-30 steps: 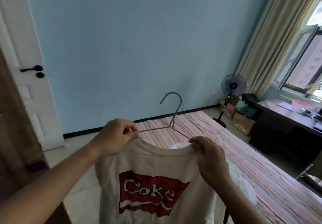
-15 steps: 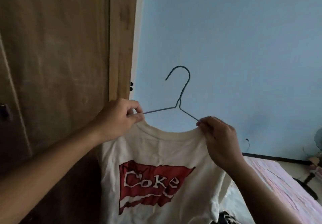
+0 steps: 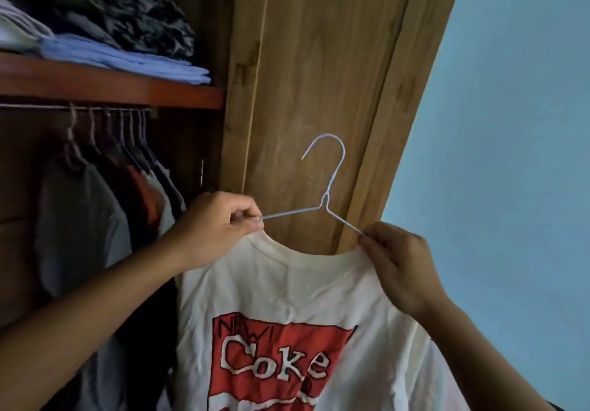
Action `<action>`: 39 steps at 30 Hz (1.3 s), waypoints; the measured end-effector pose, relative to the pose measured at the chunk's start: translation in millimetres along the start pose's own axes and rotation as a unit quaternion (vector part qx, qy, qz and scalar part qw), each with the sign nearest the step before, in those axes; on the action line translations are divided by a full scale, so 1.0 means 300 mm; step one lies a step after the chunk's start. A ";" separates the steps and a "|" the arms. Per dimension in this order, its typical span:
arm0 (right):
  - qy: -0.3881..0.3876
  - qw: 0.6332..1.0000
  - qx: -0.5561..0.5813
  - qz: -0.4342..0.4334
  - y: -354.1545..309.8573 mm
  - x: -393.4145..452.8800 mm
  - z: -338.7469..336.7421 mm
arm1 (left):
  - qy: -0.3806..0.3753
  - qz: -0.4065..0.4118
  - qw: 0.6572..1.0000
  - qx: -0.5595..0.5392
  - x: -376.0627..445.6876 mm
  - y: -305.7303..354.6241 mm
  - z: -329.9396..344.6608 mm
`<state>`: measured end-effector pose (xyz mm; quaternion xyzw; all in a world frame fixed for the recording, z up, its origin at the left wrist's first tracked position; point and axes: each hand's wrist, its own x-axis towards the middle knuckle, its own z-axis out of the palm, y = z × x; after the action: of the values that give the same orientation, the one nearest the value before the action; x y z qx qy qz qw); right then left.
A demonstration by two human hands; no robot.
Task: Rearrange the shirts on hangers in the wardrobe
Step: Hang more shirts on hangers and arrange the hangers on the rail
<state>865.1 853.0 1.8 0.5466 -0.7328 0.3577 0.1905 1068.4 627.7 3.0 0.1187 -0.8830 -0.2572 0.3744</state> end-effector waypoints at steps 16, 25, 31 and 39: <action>-0.125 0.975 0.127 -0.135 -0.490 0.251 0.501 | -0.045 -0.099 0.993 0.049 -0.212 -0.361 -0.596; -0.223 0.941 0.175 -0.186 -0.680 0.333 0.737 | 0.009 -0.201 0.972 0.123 -0.325 -0.556 -0.736; -0.257 0.924 0.247 -0.138 -0.791 0.416 0.892 | 0.037 -0.230 0.953 0.197 -0.314 -0.677 -0.790; -0.246 0.931 0.249 -0.103 -0.933 0.570 1.111 | 0.033 -0.219 0.782 0.582 -0.222 -0.862 -0.834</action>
<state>1108.3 454.1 -18.9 0.7201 -0.5834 0.3614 -0.1021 1299.5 346.0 -30.3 0.5126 -0.8021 0.2348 0.1968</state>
